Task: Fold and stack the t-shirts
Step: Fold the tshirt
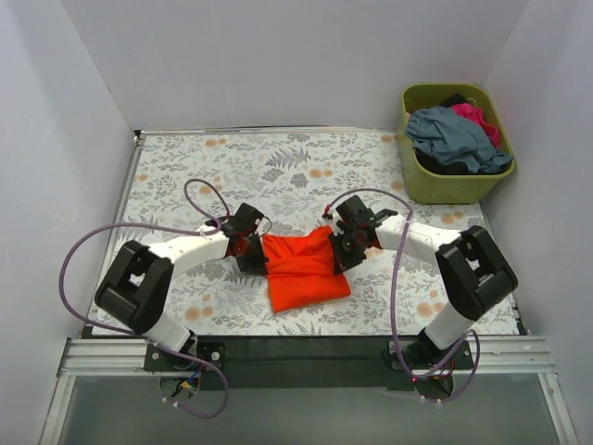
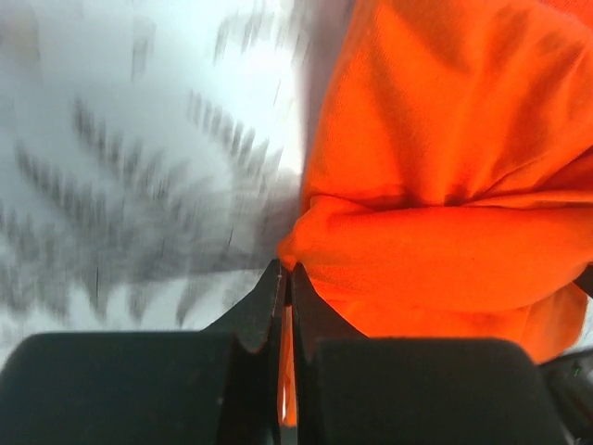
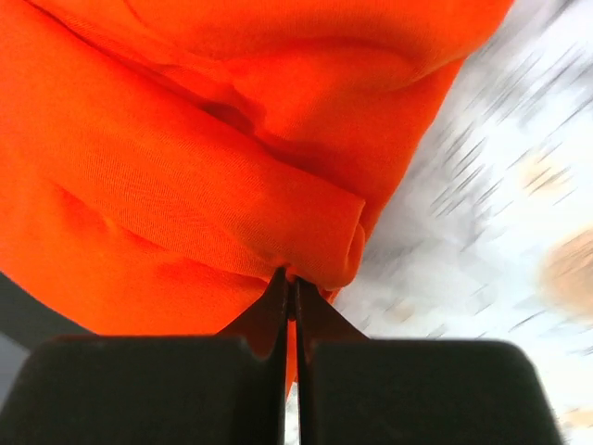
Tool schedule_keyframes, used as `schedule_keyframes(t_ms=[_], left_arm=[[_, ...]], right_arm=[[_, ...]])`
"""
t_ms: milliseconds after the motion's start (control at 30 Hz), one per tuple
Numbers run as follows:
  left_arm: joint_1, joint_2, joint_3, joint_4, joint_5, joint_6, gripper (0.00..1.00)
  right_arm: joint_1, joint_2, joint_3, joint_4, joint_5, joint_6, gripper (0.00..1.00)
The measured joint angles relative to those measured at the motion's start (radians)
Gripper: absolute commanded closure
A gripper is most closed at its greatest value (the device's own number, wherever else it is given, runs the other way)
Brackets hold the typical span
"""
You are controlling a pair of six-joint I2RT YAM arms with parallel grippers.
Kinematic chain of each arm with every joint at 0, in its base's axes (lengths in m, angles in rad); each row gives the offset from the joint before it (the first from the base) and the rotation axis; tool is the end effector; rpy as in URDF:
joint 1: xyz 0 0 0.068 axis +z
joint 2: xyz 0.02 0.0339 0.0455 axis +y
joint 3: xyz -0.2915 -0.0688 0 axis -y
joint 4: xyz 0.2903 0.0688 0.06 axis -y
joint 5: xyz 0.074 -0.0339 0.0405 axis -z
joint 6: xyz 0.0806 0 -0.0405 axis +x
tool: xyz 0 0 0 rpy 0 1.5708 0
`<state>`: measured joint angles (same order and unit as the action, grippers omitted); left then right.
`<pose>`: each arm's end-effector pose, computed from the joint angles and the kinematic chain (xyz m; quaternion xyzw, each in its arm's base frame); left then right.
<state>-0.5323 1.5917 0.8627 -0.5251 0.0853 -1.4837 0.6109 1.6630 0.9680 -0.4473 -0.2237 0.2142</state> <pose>0.2814 -0.1737 0.1097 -0.4458 0.8801 -0.1557 0.0484 0.2942 0.2278 0.1251 -0.2146 0.9473 0.1846 0.1498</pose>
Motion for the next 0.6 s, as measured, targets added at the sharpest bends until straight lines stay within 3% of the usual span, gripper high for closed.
schedule_keyframes(t_ms=[133,267,600], left_arm=[[-0.051,-0.167,-0.095,-0.089,0.025,-0.043,1.00],[-0.055,-0.280,-0.079,-0.137,0.022,-0.069,1.00],[-0.052,-0.300,0.036,-0.187,-0.026,-0.076,1.00]], right_arm=[[0.057,-0.117,-0.097,-0.055,-0.016,0.055,0.99],[0.056,-0.190,-0.072,-0.117,0.005,0.079,0.99],[0.030,-0.181,0.172,-0.265,0.072,0.064,0.99]])
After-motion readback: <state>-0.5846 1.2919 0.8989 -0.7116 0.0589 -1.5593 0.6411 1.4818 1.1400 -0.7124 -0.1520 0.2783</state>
